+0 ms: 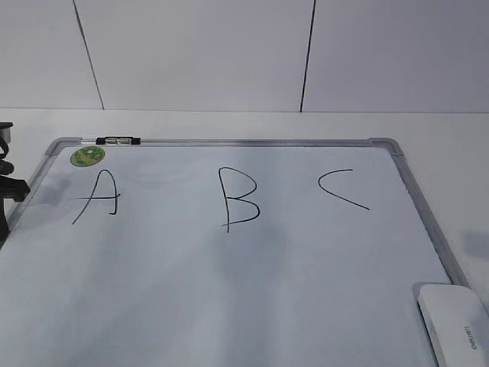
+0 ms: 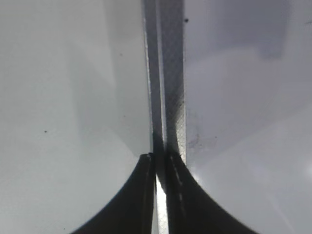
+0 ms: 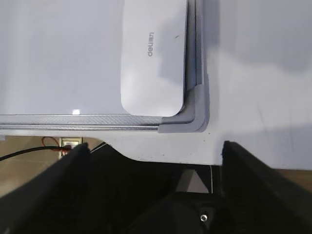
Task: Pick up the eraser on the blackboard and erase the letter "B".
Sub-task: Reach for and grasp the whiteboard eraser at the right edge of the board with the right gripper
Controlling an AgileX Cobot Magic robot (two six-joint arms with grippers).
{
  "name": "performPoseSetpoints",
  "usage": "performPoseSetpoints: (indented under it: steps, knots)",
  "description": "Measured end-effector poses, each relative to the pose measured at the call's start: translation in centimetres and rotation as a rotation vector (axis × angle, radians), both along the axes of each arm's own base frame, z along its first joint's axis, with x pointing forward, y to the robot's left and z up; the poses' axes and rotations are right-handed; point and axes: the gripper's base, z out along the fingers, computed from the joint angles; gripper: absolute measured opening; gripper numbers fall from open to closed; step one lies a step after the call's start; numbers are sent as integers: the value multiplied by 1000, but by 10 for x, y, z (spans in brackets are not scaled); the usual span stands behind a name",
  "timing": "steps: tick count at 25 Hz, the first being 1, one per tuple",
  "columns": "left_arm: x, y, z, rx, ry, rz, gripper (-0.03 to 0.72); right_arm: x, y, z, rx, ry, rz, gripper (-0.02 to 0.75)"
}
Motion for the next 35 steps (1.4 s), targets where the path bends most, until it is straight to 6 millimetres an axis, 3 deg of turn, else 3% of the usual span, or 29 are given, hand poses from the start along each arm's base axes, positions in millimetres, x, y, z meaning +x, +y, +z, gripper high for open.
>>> performPoseSetpoints:
  steps: [4, 11, 16, 23, 35]
  knots:
    - [0, 0, 0, 0, 0, 2, 21, 17, 4, -2, 18, 109, -5, 680]
    - [0, 0, 0, -1, 0, 2, 20, 65, 10, 9, 5, 232, -10, 680]
    - [0, 0, 0, -1, 0, 2, 20, 92, 13, -1, -10, 327, -5, 680]
    - [0, 0, 0, -1, 0, 2, 20, 110, 16, -19, -25, 442, 38, 680]
    - [0, 0, 0, -2, 0, 3, 20, 134, 21, -30, -6, 464, 47, 680]
